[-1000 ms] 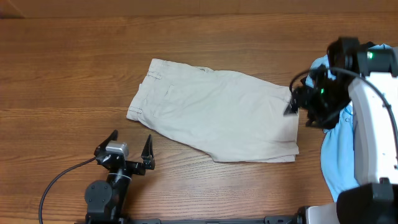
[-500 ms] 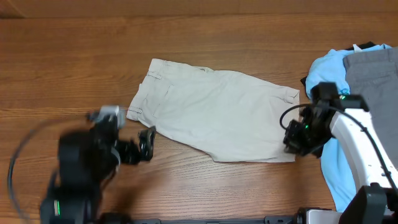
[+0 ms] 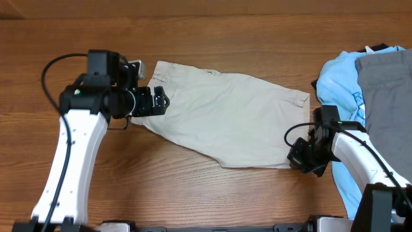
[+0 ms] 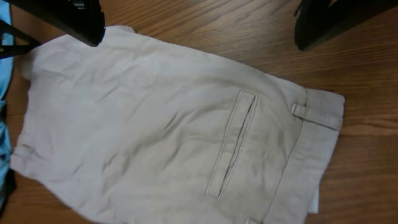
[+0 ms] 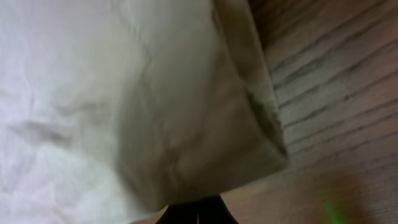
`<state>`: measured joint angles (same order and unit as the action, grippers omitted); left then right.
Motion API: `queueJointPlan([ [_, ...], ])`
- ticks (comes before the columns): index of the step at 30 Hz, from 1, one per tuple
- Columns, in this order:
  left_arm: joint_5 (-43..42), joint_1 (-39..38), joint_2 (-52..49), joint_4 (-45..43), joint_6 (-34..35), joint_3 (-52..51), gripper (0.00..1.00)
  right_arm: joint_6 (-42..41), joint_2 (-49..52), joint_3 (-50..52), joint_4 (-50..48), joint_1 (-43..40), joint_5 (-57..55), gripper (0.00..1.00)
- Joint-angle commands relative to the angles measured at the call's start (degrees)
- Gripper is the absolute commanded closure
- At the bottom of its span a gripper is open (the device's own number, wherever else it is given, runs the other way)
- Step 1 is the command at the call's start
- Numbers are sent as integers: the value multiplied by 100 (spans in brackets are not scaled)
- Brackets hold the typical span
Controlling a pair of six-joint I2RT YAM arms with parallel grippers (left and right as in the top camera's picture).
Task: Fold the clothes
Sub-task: 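Grasp the shorts' left waistband corner with the left gripper, right grasps right end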
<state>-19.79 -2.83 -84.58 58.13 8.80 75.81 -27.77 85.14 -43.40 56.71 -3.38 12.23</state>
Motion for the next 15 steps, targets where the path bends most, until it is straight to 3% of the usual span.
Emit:
queueJointPlan([
  [1,-103,-20,-358,-9,-116,111,0,-254,-15,50,-129,-11,-238,96],
  [15,-57,-20,-616,-190,-129,111,0,-358,428,87,-26,-11,-461,96],
])
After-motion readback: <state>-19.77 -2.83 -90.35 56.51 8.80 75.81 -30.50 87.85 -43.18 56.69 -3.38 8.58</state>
